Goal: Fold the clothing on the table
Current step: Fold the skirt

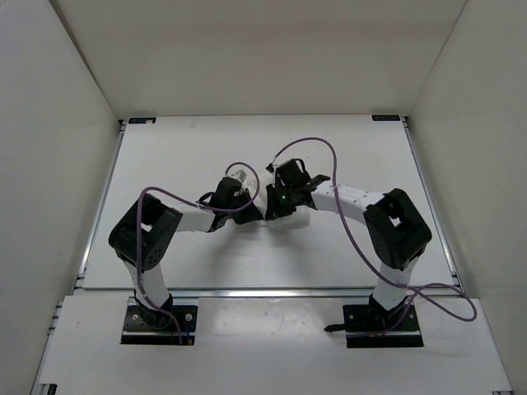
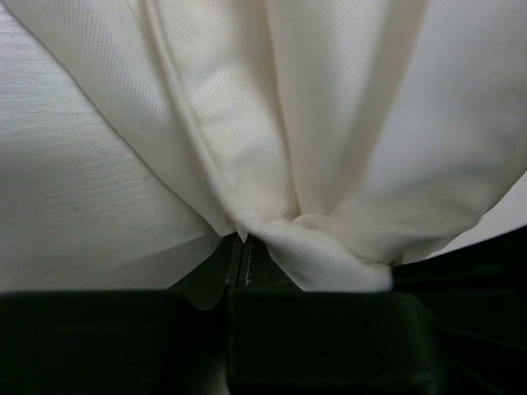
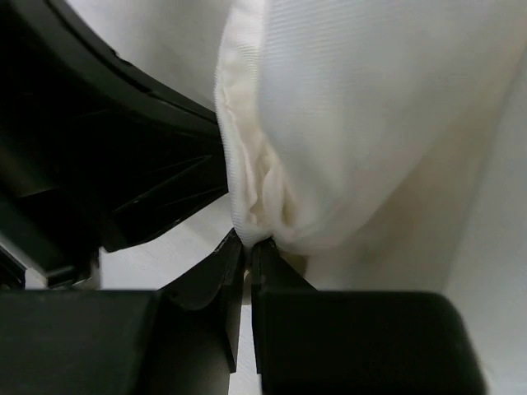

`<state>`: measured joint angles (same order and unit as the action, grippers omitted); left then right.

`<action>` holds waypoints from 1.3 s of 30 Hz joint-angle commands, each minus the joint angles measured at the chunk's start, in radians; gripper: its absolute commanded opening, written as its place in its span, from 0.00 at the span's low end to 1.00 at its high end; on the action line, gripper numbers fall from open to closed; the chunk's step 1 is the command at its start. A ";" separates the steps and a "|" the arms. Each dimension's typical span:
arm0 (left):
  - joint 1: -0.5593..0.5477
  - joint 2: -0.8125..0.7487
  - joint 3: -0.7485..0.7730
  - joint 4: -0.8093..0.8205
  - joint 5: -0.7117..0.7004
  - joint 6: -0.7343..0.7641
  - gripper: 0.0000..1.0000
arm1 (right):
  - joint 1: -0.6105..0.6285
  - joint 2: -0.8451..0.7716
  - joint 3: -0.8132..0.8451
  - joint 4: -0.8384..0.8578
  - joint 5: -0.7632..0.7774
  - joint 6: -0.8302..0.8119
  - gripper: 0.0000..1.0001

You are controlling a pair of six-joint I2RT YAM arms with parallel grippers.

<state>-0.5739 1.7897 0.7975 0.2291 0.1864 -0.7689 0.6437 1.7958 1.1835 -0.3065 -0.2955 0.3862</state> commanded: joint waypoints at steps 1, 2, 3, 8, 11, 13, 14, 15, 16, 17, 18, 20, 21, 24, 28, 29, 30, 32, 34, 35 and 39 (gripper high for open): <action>0.012 -0.029 -0.030 -0.028 -0.005 0.008 0.00 | 0.017 0.010 0.005 0.050 -0.016 0.039 0.00; 0.014 -0.041 -0.041 -0.028 -0.001 0.006 0.00 | 0.017 0.011 0.007 0.055 -0.014 0.037 0.00; 0.014 -0.050 -0.052 -0.027 -0.001 0.005 0.00 | 0.016 0.022 0.017 0.063 -0.014 0.036 0.00; 0.011 -0.102 -0.090 -0.014 -0.001 -0.013 0.00 | 0.005 0.036 0.048 0.076 0.012 0.034 0.00; 0.014 -0.107 -0.098 -0.016 0.005 -0.012 0.01 | -0.001 0.056 0.094 0.035 0.033 0.025 0.00; 0.019 -0.107 -0.092 -0.020 0.005 -0.010 0.01 | 0.005 0.047 0.105 0.036 0.082 0.032 0.00; 0.006 -0.102 -0.093 -0.023 0.005 -0.010 0.01 | 0.008 0.025 0.090 0.047 0.110 0.036 0.00; 0.005 -0.105 -0.098 -0.024 0.011 -0.009 0.02 | 0.016 0.016 0.071 0.075 0.131 0.042 0.01; 0.002 -0.105 -0.098 -0.019 0.004 -0.010 0.01 | 0.013 -0.004 0.041 0.105 0.125 0.057 0.00; 0.003 -0.108 -0.099 -0.023 0.007 -0.013 0.01 | 0.013 -0.022 0.035 0.124 0.108 0.059 0.00; 0.008 -0.102 -0.101 -0.016 0.008 -0.015 0.02 | 0.010 -0.013 0.037 0.122 0.095 0.059 0.00; 0.009 -0.104 -0.100 -0.014 0.013 -0.015 0.04 | 0.007 0.019 0.079 0.080 0.064 0.049 0.04; 0.008 -0.105 -0.106 -0.019 0.018 -0.015 0.06 | 0.008 0.037 0.083 0.060 0.044 0.039 0.07; 0.023 -0.130 -0.103 -0.022 0.024 -0.017 0.24 | 0.016 0.033 0.088 0.081 -0.008 0.023 0.20; 0.045 -0.202 -0.115 -0.045 0.025 -0.016 0.48 | 0.028 -0.059 0.056 0.127 -0.005 0.019 0.40; 0.055 -0.229 -0.116 -0.065 0.025 -0.007 0.50 | 0.030 -0.108 0.057 0.115 -0.002 0.008 0.42; 0.062 -0.237 -0.122 -0.074 0.018 -0.003 0.55 | 0.030 -0.149 0.070 0.094 0.002 0.000 0.45; 0.081 -0.292 -0.141 -0.106 0.013 0.003 0.69 | 0.027 -0.203 0.079 0.046 0.041 -0.020 0.47; 0.097 -0.337 -0.159 -0.128 0.018 0.009 0.77 | 0.017 -0.280 0.074 -0.008 0.087 -0.043 0.49; 0.106 -0.367 -0.173 -0.148 0.016 0.019 0.82 | 0.013 -0.295 0.065 -0.022 0.104 -0.056 0.50; 0.154 -0.499 -0.225 -0.217 0.057 0.059 0.98 | -0.013 -0.456 -0.022 -0.081 0.220 -0.119 0.00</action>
<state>-0.4488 1.3918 0.6014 0.0868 0.2115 -0.7521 0.6525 1.4185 1.2129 -0.3218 -0.1806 0.3264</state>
